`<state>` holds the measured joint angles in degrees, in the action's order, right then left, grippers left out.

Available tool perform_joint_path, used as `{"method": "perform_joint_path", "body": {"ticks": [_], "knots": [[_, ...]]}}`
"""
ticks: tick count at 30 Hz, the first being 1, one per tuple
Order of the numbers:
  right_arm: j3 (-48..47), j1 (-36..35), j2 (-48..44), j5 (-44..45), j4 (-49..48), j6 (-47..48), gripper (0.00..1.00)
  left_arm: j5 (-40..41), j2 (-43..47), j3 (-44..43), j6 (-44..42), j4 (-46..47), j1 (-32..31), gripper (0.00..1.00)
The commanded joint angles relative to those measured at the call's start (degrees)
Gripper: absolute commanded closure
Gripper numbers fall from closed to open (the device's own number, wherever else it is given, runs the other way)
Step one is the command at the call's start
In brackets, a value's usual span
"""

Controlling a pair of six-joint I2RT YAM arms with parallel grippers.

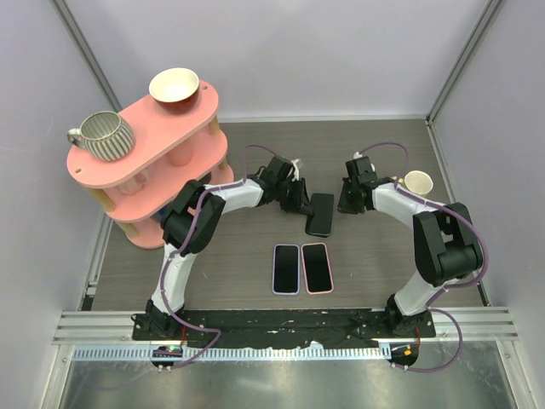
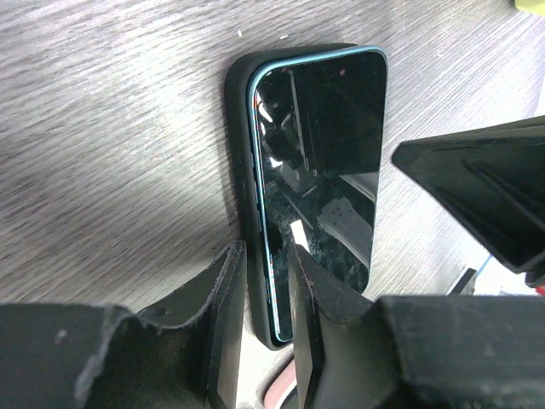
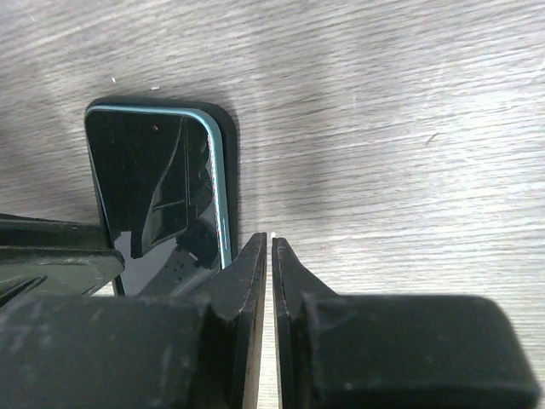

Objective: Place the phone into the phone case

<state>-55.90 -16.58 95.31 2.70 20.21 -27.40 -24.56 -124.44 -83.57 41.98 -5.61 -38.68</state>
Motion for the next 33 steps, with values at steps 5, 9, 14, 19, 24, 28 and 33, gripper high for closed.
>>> {"method": "perform_joint_path", "body": {"ticks": [5, 9, 14, 19, 24, 28, 33], "knots": [[0.8, 0.2, -1.4, -4.5, -1.2, -1.3, 0.88, -2.9, 0.6, -1.3, -0.1, 1.5, -0.6, 0.7], [0.6, -2.1, -0.5, -4.8, -2.5, -2.6, 0.88, -4.5, 2.2, 1.8, 1.1, 6.3, -0.9, 0.7], [-0.4, -3.7, 1.6, -5.6, -3.7, -3.9, 0.89, -5.7, 2.4, 4.5, 1.6, 9.4, -1.5, 0.7], [-0.5, -3.7, 1.6, -6.1, -4.4, -4.5, 0.89, -6.0, 2.6, 5.8, 2.4, 11.6, -1.7, 0.7], [-0.5, -3.7, 2.0, -4.2, -3.4, -4.1, 0.89, -6.1, 2.4, 5.4, 2.5, 11.5, -2.0, 0.64], [-0.4, -3.7, 2.2, -3.8, -3.6, -4.1, 0.9, -6.2, 3.9, 6.2, 2.3, 12.7, -2.9, 0.57], [-1.0, -4.1, 3.3, -3.2, -3.4, -4.2, 0.89, -5.2, 3.9, 5.7, 1.8, 11.4, -4.0, 0.56]]}}
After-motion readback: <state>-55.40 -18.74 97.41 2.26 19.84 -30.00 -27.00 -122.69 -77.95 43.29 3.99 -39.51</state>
